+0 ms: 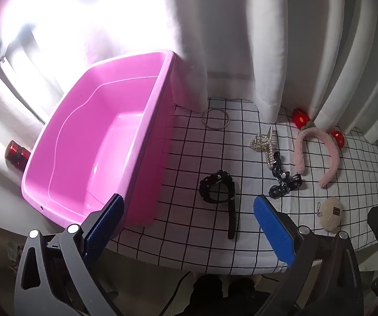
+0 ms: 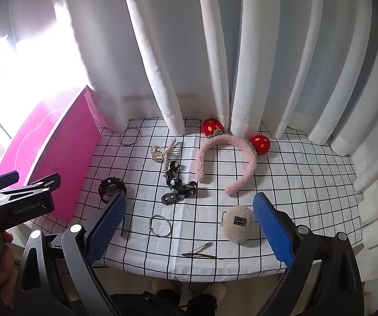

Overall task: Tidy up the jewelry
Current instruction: 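Move both tools toward the black watch and beige fluffy pouch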

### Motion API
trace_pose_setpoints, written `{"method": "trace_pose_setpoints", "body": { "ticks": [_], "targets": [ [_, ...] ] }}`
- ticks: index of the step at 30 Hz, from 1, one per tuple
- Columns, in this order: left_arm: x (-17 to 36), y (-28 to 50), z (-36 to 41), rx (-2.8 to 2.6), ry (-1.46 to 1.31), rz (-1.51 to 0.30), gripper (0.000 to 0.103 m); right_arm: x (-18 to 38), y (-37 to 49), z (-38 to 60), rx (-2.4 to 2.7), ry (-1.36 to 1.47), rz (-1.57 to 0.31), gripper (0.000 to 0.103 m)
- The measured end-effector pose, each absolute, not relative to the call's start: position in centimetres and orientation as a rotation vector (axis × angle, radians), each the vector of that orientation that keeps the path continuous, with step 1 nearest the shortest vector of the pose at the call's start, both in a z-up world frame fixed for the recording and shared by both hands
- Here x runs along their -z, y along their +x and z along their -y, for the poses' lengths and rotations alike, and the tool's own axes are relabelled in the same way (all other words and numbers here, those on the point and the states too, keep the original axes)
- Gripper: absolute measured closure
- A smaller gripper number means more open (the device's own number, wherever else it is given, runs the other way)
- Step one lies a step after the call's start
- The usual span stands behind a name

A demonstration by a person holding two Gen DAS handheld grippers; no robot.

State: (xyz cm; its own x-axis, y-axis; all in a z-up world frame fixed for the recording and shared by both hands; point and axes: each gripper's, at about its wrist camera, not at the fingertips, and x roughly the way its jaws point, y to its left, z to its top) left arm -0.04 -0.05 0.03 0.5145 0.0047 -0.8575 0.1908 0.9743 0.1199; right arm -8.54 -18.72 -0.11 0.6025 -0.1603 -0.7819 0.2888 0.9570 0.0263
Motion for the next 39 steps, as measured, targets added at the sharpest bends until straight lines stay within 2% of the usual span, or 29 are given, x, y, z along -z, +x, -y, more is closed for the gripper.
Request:
{"method": "trace_pose_setpoints", "body": {
  "ticks": [39],
  "targets": [
    [-0.26,0.00,0.41,0.115,0.214,-1.019,0.006,0.00,-8.68,19.02,0.251,0.176,-0.875,0.010]
  ]
}}
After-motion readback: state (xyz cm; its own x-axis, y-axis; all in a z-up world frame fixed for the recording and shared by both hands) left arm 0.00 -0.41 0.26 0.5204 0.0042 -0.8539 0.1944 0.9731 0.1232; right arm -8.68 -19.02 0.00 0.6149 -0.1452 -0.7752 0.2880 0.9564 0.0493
